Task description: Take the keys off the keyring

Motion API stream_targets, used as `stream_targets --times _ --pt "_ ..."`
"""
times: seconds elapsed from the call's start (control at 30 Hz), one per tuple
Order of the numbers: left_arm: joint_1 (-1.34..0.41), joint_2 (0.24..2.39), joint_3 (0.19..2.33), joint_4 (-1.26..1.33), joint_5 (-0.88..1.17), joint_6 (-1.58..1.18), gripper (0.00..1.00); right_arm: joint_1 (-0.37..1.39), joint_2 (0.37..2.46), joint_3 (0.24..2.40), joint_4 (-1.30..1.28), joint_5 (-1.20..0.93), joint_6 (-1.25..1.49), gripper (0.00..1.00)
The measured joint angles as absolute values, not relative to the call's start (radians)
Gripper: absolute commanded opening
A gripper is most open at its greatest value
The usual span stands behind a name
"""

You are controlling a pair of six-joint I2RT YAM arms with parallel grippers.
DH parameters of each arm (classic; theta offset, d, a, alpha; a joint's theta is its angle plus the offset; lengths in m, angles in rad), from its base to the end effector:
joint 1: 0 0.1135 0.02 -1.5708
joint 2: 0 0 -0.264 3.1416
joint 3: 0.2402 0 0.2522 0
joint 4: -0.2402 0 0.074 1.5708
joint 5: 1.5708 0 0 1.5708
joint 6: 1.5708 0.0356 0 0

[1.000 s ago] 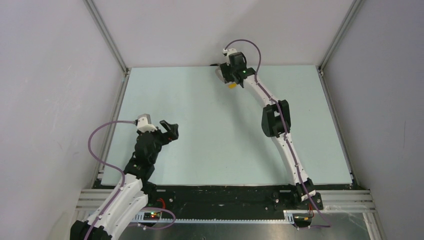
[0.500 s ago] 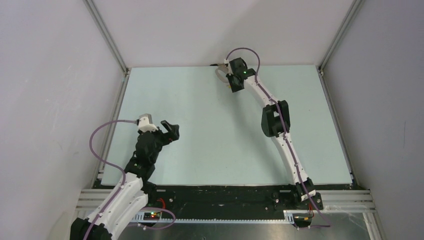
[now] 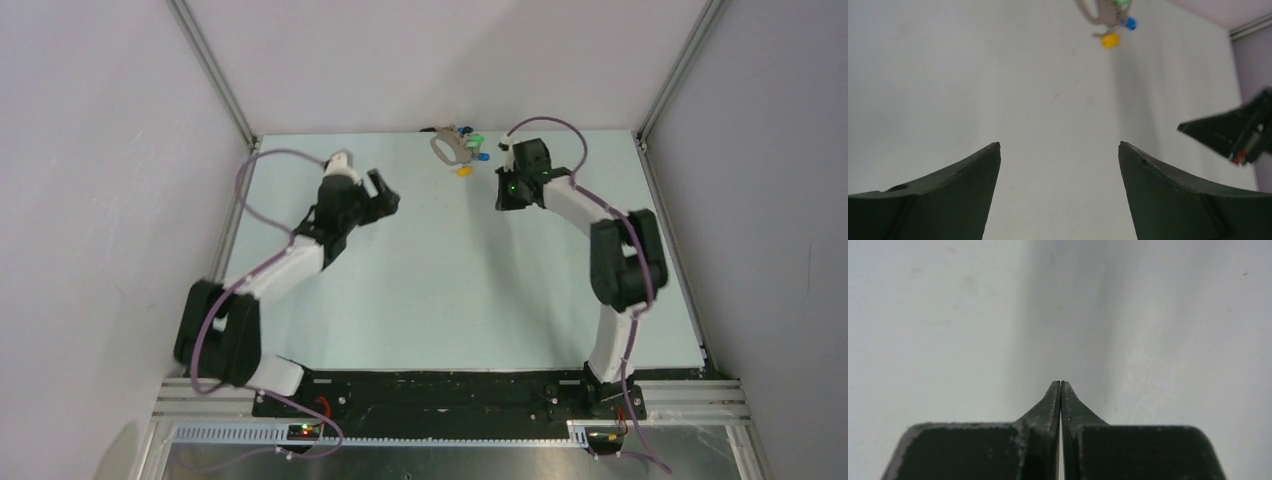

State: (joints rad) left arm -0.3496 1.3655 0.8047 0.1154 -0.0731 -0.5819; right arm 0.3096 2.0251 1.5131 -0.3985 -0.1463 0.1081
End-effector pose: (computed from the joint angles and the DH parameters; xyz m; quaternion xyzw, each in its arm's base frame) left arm 0.2868 -0.1018 0.2453 -0.1173 0.8373 -0.2118 0.4902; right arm 0.4230 0.1408 0.1968 -0.1185 0.9363 0.1347 0.3020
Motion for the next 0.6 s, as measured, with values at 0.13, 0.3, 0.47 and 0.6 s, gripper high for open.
stream_targets --times 0.13,0.3,0.47,0.6 --pt "-0.372 1.618 1.081 0.123 0.009 -0.630 0.24 0.313 1.762 1.362 -0.284 -0.176 0.133 0.00" --pt "-0.381 1.930 1.421 0.149 0.109 -0.714 0.00 0.318 1.533 1.287 -0.173 -0.216 0.168 0.00" --pt "-0.382 2.193 1.697 0.134 0.153 -0.822 0.00 0.319 1.386 1.166 -0.110 -0.237 0.197 0.00" --pt "-0.382 2.392 1.939 0.113 0.187 -0.945 0.00 0.318 1.331 1.102 -0.091 -0.245 0.210 0.00"
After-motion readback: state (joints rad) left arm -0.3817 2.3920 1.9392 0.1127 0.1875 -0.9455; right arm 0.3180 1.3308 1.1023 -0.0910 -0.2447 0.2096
